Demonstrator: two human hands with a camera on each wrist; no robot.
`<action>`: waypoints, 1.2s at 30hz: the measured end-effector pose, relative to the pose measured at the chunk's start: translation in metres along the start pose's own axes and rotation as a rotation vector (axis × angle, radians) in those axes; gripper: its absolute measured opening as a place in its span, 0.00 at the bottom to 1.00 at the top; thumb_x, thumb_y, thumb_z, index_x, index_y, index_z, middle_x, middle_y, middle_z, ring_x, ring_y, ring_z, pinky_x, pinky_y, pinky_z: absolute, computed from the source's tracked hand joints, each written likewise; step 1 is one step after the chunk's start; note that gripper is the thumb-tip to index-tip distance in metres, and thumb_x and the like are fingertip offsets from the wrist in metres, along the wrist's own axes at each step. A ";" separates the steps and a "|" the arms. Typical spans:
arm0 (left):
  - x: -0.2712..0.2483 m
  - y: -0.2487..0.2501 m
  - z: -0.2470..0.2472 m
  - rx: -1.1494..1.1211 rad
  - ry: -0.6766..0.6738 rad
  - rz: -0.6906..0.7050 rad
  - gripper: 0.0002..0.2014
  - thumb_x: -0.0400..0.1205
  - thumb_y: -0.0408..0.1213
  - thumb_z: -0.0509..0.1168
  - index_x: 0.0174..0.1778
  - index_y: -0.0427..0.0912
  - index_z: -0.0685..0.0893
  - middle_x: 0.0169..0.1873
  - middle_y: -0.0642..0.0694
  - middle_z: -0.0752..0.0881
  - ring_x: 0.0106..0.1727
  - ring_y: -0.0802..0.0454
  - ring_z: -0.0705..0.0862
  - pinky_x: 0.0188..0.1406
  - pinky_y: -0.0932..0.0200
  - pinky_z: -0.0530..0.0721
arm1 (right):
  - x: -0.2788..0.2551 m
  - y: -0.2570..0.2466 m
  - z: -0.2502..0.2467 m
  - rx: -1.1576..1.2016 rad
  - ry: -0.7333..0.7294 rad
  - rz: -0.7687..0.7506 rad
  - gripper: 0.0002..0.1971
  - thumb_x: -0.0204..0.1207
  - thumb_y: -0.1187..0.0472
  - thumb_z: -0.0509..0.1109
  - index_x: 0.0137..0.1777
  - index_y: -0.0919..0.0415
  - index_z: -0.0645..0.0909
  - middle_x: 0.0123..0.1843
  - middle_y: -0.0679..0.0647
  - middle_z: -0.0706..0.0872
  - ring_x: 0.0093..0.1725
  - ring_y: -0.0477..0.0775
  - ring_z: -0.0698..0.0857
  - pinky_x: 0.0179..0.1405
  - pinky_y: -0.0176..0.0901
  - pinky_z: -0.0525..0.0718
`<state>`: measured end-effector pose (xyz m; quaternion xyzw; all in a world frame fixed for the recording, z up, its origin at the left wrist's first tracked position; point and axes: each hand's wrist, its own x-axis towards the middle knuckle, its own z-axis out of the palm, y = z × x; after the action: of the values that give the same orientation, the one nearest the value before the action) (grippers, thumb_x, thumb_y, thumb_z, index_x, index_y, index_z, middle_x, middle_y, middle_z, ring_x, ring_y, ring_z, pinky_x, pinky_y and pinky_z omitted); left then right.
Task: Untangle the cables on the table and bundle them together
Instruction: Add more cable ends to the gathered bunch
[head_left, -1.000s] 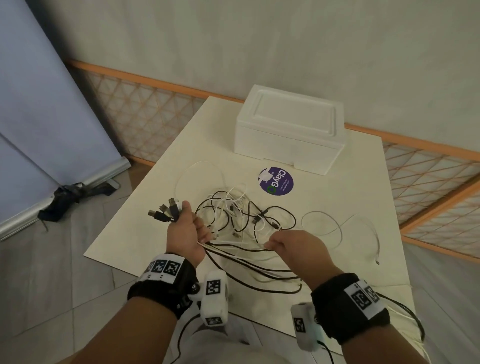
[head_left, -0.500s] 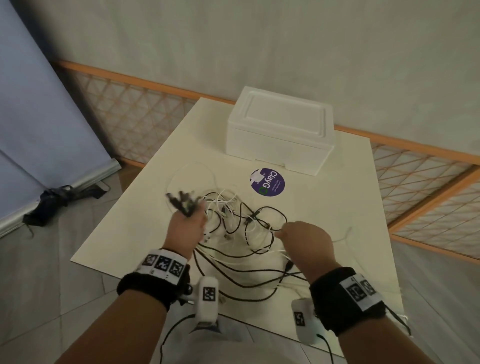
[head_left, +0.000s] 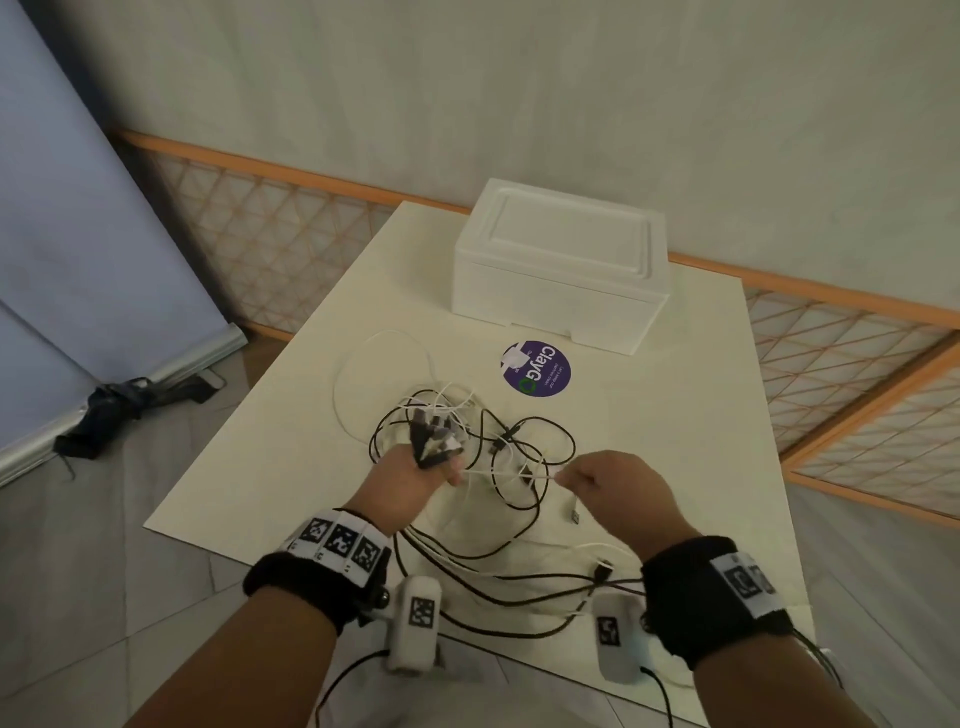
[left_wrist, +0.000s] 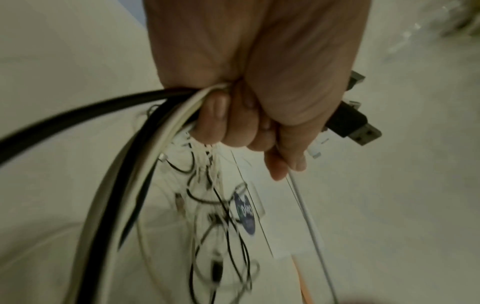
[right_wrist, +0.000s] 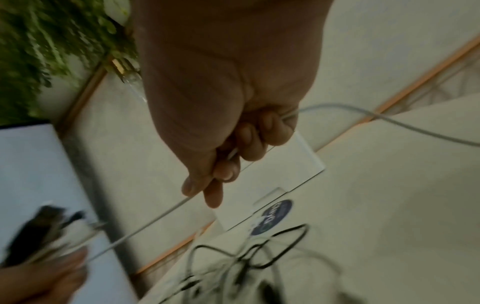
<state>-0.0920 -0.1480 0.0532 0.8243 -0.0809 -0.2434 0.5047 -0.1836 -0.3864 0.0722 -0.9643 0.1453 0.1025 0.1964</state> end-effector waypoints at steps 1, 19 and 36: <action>0.003 -0.005 -0.005 -0.028 0.035 -0.020 0.15 0.81 0.42 0.68 0.27 0.46 0.87 0.15 0.52 0.75 0.17 0.57 0.69 0.24 0.59 0.67 | 0.000 0.015 0.000 0.004 0.009 0.042 0.15 0.79 0.43 0.63 0.47 0.50 0.86 0.47 0.47 0.89 0.51 0.51 0.84 0.50 0.46 0.82; -0.006 0.008 -0.026 -0.957 0.173 0.006 0.20 0.87 0.46 0.56 0.31 0.40 0.75 0.17 0.52 0.64 0.16 0.58 0.59 0.18 0.65 0.58 | 0.003 0.020 -0.039 -0.230 0.370 0.073 0.33 0.61 0.51 0.65 0.70 0.57 0.75 0.72 0.55 0.75 0.70 0.62 0.74 0.73 0.60 0.66; -0.006 -0.029 -0.054 -1.285 0.558 -0.236 0.22 0.88 0.50 0.54 0.28 0.46 0.67 0.16 0.53 0.61 0.13 0.56 0.56 0.14 0.71 0.55 | -0.014 -0.006 0.023 -0.218 -0.143 -0.278 0.17 0.79 0.37 0.59 0.48 0.50 0.76 0.47 0.47 0.82 0.52 0.52 0.82 0.45 0.46 0.78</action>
<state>-0.0743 -0.0891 0.0496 0.3982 0.3008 -0.0758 0.8633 -0.1977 -0.3690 0.0572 -0.9809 -0.0155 0.1576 0.1131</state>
